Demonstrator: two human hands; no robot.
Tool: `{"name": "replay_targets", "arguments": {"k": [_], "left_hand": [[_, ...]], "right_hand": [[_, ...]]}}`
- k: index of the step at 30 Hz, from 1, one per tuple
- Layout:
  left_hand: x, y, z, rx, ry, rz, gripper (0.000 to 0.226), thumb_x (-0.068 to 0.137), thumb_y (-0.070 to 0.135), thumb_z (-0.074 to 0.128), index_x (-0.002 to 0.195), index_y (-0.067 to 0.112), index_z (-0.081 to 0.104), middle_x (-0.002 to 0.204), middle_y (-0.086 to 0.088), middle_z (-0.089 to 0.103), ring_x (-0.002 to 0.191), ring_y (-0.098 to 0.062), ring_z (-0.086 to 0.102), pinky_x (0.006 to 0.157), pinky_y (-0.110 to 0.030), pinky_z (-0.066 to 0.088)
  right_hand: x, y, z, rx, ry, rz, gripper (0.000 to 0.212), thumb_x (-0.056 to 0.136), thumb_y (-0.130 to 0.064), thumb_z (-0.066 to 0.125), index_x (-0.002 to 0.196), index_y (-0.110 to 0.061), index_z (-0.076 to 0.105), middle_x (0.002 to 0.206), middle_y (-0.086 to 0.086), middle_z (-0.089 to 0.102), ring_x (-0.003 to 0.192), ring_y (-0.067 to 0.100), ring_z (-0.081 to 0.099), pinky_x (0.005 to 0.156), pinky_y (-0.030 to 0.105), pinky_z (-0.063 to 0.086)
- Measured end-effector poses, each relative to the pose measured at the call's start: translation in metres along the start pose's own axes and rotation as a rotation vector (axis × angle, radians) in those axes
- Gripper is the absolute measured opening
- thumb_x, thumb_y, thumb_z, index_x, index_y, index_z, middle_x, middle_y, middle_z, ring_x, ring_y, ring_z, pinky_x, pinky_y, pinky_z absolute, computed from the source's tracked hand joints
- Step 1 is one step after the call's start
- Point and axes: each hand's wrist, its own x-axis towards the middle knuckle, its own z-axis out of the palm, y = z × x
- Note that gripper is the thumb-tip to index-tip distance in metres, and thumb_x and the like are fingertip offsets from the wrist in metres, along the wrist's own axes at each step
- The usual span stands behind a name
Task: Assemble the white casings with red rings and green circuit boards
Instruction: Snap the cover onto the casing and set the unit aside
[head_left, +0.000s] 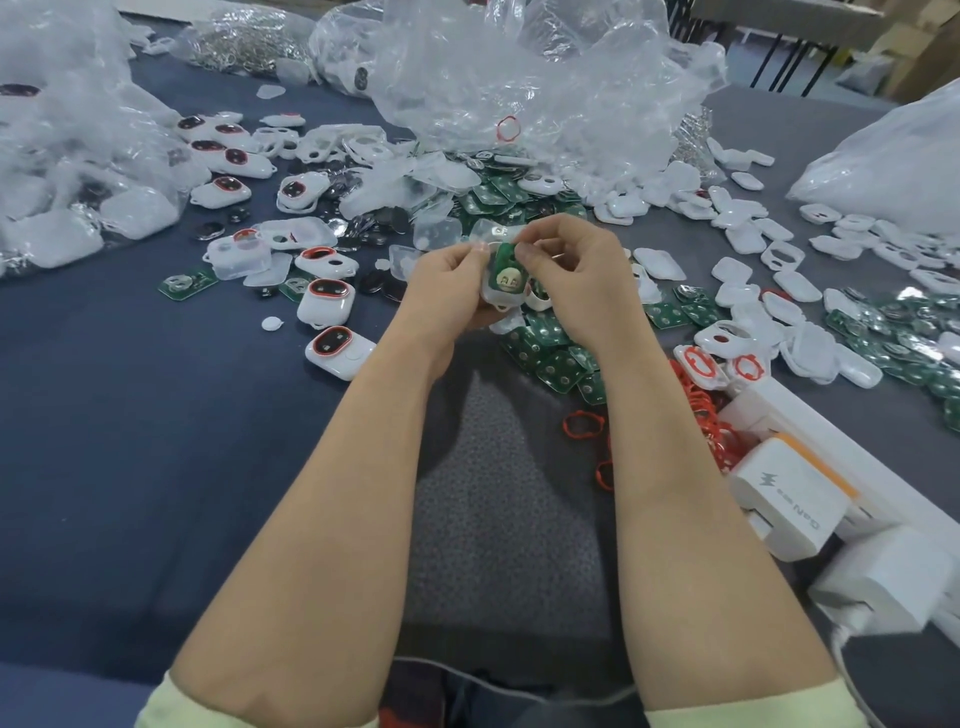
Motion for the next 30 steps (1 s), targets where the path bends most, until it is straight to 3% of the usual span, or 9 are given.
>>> {"name": "replay_targets", "arguments": {"k": [7, 18, 24, 27, 30], "left_hand": [[0.0, -0.001, 0.0, -0.015, -0.004, -0.012, 0.029, 0.104, 0.017, 0.039, 0.087, 0.014, 0.063, 0.082, -0.006, 0.067, 0.074, -0.014, 0.064, 0.06, -0.022, 0.057], [0.002, 0.0, -0.001, -0.052, -0.005, -0.015, 0.03, 0.103, 0.016, 0.039, 0.086, 0.014, 0.064, 0.081, -0.005, 0.068, 0.073, -0.012, 0.066, 0.071, -0.028, 0.059], [0.002, 0.0, -0.002, -0.099, -0.023, -0.023, 0.03, 0.102, 0.018, 0.042, 0.083, 0.013, 0.065, 0.082, -0.006, 0.069, 0.073, -0.013, 0.067, 0.067, -0.026, 0.058], [0.0, 0.0, -0.004, -0.125, -0.061, 0.001, 0.024, 0.1, 0.021, 0.05, 0.084, 0.014, 0.067, 0.077, -0.001, 0.071, 0.071, -0.011, 0.068, 0.067, -0.024, 0.057], [-0.001, -0.001, -0.006, -0.116, -0.123, 0.041, 0.01, 0.095, 0.014, 0.057, 0.094, 0.013, 0.067, 0.078, 0.001, 0.071, 0.072, -0.009, 0.068, 0.069, -0.022, 0.056]], "right_hand": [[0.002, 0.003, 0.003, -0.049, 0.033, 0.011, 0.007, 0.089, -0.016, 0.062, 0.088, -0.022, 0.067, 0.077, -0.007, 0.059, 0.066, 0.009, 0.05, 0.066, 0.022, 0.043], [0.004, 0.007, 0.013, -0.063, 0.111, 0.008, 0.008, 0.088, -0.019, 0.064, 0.093, -0.021, 0.071, 0.091, 0.007, 0.063, 0.076, 0.015, 0.052, 0.077, 0.033, 0.05], [0.003, 0.01, 0.015, -0.043, 0.14, 0.005, 0.011, 0.089, -0.02, 0.064, 0.099, -0.022, 0.069, 0.074, -0.006, 0.05, 0.07, 0.013, 0.05, 0.071, 0.027, 0.047], [0.001, 0.01, 0.016, 0.013, 0.154, 0.035, 0.015, 0.089, -0.023, 0.064, 0.104, -0.021, 0.065, 0.07, -0.009, 0.052, 0.064, 0.008, 0.051, 0.065, 0.021, 0.045], [0.003, 0.01, 0.017, 0.089, 0.151, 0.101, 0.011, 0.089, -0.025, 0.065, 0.098, -0.019, 0.066, 0.078, -0.003, 0.061, 0.072, 0.009, 0.056, 0.067, 0.023, 0.047]]}}
